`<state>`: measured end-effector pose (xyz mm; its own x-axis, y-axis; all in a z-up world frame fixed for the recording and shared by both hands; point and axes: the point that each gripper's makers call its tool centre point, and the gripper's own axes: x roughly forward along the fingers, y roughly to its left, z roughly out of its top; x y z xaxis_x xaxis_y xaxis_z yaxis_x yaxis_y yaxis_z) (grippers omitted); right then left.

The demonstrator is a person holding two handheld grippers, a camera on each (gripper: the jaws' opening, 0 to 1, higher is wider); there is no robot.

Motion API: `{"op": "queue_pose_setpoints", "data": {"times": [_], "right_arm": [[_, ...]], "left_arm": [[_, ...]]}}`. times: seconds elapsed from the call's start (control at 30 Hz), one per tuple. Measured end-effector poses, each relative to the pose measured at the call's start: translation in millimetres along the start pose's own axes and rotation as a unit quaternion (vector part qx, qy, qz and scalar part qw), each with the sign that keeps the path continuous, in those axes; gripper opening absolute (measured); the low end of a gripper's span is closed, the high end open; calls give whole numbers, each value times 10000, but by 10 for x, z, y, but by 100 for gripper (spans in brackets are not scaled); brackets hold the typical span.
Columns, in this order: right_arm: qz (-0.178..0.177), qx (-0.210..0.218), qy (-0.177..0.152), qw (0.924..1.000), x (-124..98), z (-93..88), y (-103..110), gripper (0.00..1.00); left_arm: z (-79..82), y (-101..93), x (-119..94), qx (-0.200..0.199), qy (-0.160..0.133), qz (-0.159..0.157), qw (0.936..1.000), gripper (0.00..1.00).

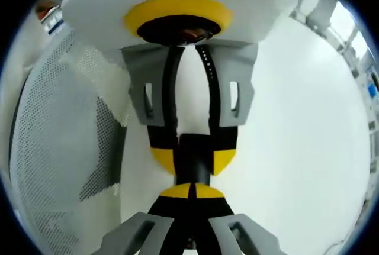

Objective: Press the specified remote control buttons in sequence, fully releasing each button before pressing the next.

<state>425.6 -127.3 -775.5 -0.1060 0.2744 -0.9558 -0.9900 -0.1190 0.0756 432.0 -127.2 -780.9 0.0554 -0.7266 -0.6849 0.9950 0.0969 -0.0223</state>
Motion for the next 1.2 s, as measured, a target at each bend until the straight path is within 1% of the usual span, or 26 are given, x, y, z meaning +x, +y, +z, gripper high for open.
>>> {"op": "queue_pose_setpoints", "data": {"times": [0.1, 0.17, 0.2, 0.43, 0.57, 0.97, 1.2], "right_arm": [[-30, 11, -103, 9999, -33, 7, 3, 0], [-41, 61, -226, 9997, -65, 29, 5, 0], [-73, 130, -348, 9993, -107, 44, -8, 0], [-191, 214, -588, 9979, -277, 38, -25, 0], [-205, 202, -721, 9970, -339, 51, -10, 4], [-167, 200, -791, 9965, -356, 23, 53, 18], [-175, 237, -767, 9966, -364, -32, 60, 21]], "left_arm": [[0, 0, 1, 5, 16, 1, 10000, 25], [-2, 4, 4, 5, 23, 1, 10000, 25], [-2, 4, 5, 3, 23, 2, 10000, 25], [2, -3, 1, 3, 38, 3, 10000, 25], [-2, 3, 4, 2, 44, 3, 10000, 25], [2, -9, 0, 3, 64, 12, 10000, 25], [-1, -5, 1, 5, 66, 6, 10000, 25]]}}
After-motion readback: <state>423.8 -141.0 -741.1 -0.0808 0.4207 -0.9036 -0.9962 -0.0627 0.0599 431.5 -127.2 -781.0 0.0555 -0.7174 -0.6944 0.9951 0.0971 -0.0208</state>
